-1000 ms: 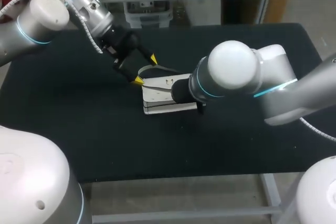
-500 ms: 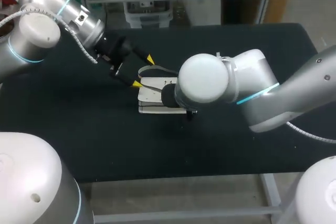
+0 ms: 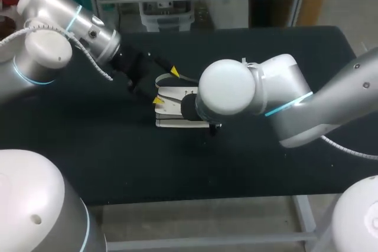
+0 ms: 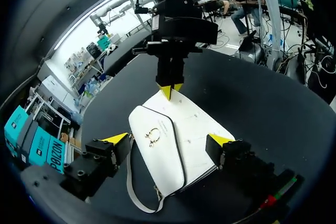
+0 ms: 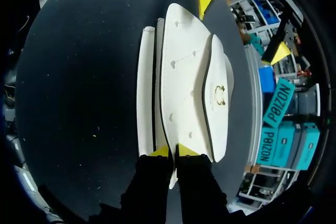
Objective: Pick up the bag, open it, inspect its contents, close it, and place it on the opposite side
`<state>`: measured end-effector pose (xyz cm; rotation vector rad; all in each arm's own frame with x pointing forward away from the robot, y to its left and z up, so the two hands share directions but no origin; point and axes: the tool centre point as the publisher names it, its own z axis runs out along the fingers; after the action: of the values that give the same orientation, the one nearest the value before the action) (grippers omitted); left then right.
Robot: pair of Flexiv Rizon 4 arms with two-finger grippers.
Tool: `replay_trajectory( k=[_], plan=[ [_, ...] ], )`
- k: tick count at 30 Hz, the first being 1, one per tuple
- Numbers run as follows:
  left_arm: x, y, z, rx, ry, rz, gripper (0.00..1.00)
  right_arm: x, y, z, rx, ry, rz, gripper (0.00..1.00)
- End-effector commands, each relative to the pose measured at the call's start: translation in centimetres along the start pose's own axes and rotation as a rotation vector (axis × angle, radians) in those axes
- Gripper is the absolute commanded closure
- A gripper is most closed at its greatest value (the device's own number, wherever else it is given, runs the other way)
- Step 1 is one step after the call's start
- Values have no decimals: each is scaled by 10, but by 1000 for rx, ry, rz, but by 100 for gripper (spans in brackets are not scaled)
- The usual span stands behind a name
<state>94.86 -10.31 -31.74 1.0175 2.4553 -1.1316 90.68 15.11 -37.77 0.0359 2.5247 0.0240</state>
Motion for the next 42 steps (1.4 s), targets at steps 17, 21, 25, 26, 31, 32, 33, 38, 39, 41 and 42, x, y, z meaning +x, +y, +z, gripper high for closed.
replay_trajectory(
  k=[17, 21, 25, 26, 31, 32, 33, 38, 39, 41, 42],
  plan=[
    [11, 1, 42, -67, -159, 159, 53, 1, 2, 2, 2, -4, 2, 100],
    [12, 5, 44, -62, -198, 194, 56, 1, 2, 2, 2, -4, 2, 100],
    [14, 5, 46, -93, -239, 233, 55, 1, 2, 2, 2, -4, 2, 100],
    [14, 6, 47, -111, -254, 241, 56, 1, 2, 2, 2, -4, 2, 100],
    [6, 14, 48, -116, -294, 229, 59, 1, 2, 2, 2, -4, 2, 100],
    [4, 16, 48, -121, -308, 227, 58, 1, 2, 2, 2, -4, 2, 100],
    [1, 18, 47, -115, -317, 219, 61, 1, 2, 2, 2, -4, 2, 100],
    [-13, 24, 42, -133, -355, 168, 100, 1, 2, 2, 2, -4, 2, 100],
    [-17, 25, 38, -121, -352, 149, 100, 1, 2, 2, 2, -4, 2, 100],
    [-22, 26, 33, -118, -356, 113, 100, 1, 2, 2, 2, -4, 2, 100],
    [-25, 26, 30, -104, -345, 84, 100, 1, 2, 2, 2, -4, 2, 100]
  ],
)
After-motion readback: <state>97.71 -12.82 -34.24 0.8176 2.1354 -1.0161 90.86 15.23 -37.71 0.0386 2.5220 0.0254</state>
